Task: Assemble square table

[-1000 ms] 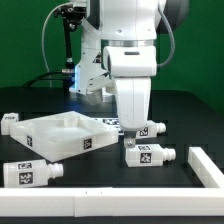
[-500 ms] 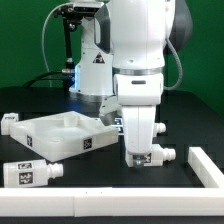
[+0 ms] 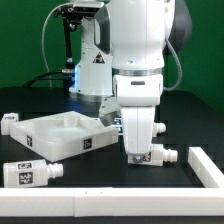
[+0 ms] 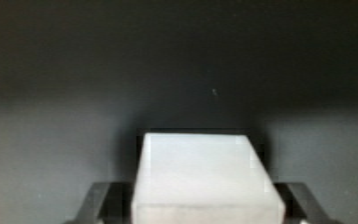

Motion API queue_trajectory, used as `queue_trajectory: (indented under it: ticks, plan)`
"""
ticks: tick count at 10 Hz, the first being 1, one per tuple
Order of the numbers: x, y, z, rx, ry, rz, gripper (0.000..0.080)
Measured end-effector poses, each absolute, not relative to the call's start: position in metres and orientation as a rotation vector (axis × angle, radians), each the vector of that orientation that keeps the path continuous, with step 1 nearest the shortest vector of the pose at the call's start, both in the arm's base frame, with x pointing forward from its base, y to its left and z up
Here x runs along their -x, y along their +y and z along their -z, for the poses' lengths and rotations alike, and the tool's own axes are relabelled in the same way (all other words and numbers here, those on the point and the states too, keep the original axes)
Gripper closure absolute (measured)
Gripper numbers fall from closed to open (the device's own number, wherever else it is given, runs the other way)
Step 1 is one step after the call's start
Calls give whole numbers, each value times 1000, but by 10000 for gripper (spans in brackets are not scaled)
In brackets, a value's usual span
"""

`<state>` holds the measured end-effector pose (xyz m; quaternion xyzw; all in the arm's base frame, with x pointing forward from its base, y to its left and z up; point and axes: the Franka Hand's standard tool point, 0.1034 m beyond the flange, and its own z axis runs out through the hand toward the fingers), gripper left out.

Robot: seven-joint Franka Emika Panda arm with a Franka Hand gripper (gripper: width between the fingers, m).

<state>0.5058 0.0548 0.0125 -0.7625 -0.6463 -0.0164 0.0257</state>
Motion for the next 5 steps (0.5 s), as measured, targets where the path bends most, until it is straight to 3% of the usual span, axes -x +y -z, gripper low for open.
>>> queue_trajectory:
  ticks: [3,5]
  plan:
    - [-473,101,-56,2426,-1948,115,517]
    - [-471,102,-56,2432,-1960,157,517]
